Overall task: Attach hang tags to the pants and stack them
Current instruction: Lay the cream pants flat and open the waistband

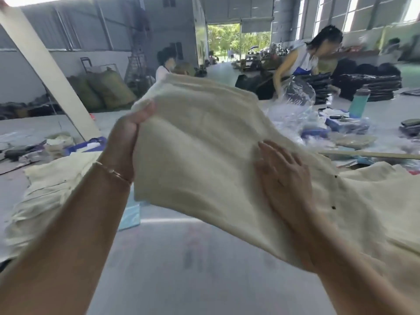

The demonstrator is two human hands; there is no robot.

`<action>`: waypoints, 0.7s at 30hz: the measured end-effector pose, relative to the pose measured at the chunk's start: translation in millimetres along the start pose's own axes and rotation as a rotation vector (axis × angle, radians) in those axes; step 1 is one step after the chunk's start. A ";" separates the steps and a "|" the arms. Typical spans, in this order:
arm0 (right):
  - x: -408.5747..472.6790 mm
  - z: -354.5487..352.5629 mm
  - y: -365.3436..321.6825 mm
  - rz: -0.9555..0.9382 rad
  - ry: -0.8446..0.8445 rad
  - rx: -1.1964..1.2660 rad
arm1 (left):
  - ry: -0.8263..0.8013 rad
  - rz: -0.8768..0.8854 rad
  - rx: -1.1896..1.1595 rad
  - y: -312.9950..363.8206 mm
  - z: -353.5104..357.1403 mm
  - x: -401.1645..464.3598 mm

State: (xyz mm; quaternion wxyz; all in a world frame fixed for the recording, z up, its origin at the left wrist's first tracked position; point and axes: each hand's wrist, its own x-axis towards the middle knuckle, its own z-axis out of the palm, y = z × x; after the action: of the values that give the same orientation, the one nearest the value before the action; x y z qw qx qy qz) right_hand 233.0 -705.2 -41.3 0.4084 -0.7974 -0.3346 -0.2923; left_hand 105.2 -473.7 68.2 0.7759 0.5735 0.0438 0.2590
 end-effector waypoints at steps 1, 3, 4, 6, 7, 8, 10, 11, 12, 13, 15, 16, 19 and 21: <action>-15.4 22.6 2.5 -0.007 -0.066 -0.044 | 0.082 -0.058 0.040 -17.0 -29.6 -4.2; -58.2 71.1 8.7 0.005 -0.285 -0.175 | 0.200 -0.292 0.165 -62.5 -93.9 -12.9; -84.4 95.2 11.3 0.030 -0.463 -0.250 | 0.262 -0.441 0.247 -86.4 -125.2 -19.1; -140.6 134.7 20.6 0.108 -0.859 -0.360 | 0.360 -0.684 0.650 -138.7 -186.3 -34.9; -165.3 148.8 25.3 0.139 -1.014 -0.381 | 0.332 -0.777 0.963 -166.1 -212.1 -44.6; -184.1 159.2 28.9 0.153 -1.096 -0.386 | 0.255 -0.830 1.272 -191.3 -227.7 -56.4; -202.2 171.8 35.7 0.159 -1.095 -0.396 | 0.063 -0.786 1.616 -224.9 -240.1 -75.0; -203.3 176.5 38.1 0.161 -1.078 -0.406 | -0.010 -0.671 1.703 -237.7 -242.4 -81.8; -203.1 179.8 40.2 0.156 -1.070 -0.417 | -0.079 -0.515 1.770 -248.1 -241.6 -87.6; -202.5 181.9 42.3 0.141 -1.066 -0.426 | -0.138 -0.389 1.798 -252.8 -234.6 -91.9; -200.7 185.0 44.4 0.114 -1.067 -0.434 | -0.243 -0.260 1.760 -262.9 -230.0 -97.1; -200.9 186.0 45.2 0.108 -1.074 -0.442 | -0.284 -0.268 1.702 -264.8 -229.7 -98.6; -198.9 185.2 40.6 0.109 -1.066 -0.461 | -0.375 -0.329 1.795 -280.1 -243.7 -96.4; -197.7 180.6 31.6 0.140 -0.906 -0.538 | -0.360 -0.350 1.815 -286.6 -247.9 -90.7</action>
State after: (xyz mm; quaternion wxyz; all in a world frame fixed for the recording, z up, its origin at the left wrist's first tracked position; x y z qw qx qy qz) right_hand 172.6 -624.6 -291.4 0.0225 -0.9406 -0.3369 0.0341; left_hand 37.2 -359.2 -298.0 0.0553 0.9756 0.1938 -0.0869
